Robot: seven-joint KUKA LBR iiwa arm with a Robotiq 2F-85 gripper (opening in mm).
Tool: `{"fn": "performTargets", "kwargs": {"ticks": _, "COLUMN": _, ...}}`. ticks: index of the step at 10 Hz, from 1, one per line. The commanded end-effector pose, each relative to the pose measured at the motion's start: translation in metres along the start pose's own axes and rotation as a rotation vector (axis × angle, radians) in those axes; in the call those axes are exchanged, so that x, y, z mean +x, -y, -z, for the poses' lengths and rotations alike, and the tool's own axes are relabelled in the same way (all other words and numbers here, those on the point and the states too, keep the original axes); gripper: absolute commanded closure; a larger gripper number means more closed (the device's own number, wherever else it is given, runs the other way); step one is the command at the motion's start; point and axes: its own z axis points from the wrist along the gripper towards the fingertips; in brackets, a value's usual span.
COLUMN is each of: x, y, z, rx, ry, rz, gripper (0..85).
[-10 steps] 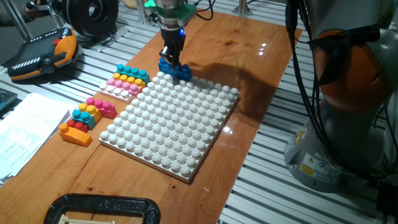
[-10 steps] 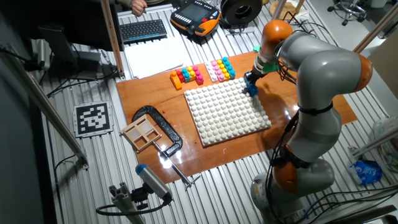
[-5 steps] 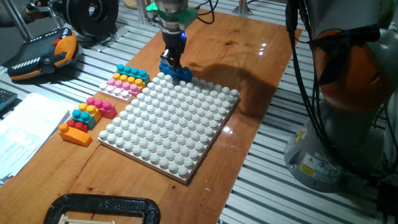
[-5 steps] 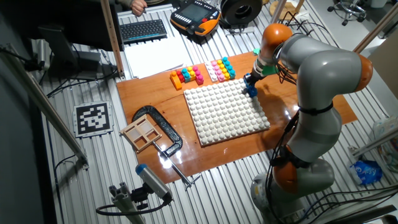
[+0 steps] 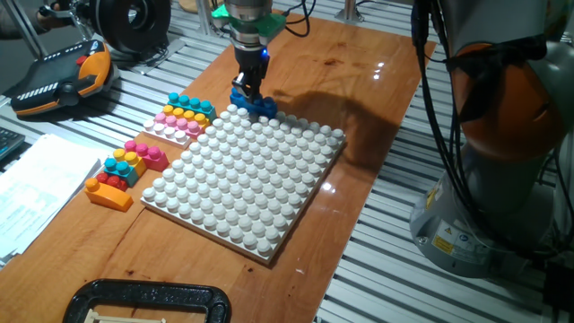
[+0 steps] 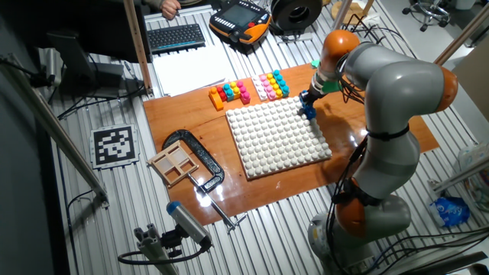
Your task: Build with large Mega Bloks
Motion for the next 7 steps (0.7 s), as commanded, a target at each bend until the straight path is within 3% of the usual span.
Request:
{"fn": "performTargets", "kwargs": {"ticks": 1, "x": -0.001, "y": -0.001, "z": 0.001, "rx": 0.005, "ry": -0.005, "rz": -0.003, "gripper": 85.0}}
{"fn": "performTargets", "kwargs": {"ticks": 3, "x": -0.002, "y": -0.004, "z": 0.004, "rx": 0.028, "ry": -0.007, "rz": -0.006, "gripper": 51.0}}
{"fn": "performTargets", "kwargs": {"ticks": 4, "x": -0.002, "y": -0.004, "z": 0.006, "rx": 0.034, "ry": -0.009, "rz": -0.006, "gripper": 51.0}}
{"fn": "performTargets", "kwargs": {"ticks": 5, "x": -0.002, "y": -0.004, "z": 0.008, "rx": 0.036, "ry": -0.011, "rz": -0.011, "gripper": 34.0}}
{"fn": "performTargets", "kwargs": {"ticks": 7, "x": -0.002, "y": -0.005, "z": 0.016, "rx": 0.056, "ry": -0.007, "rz": -0.016, "gripper": 34.0}}
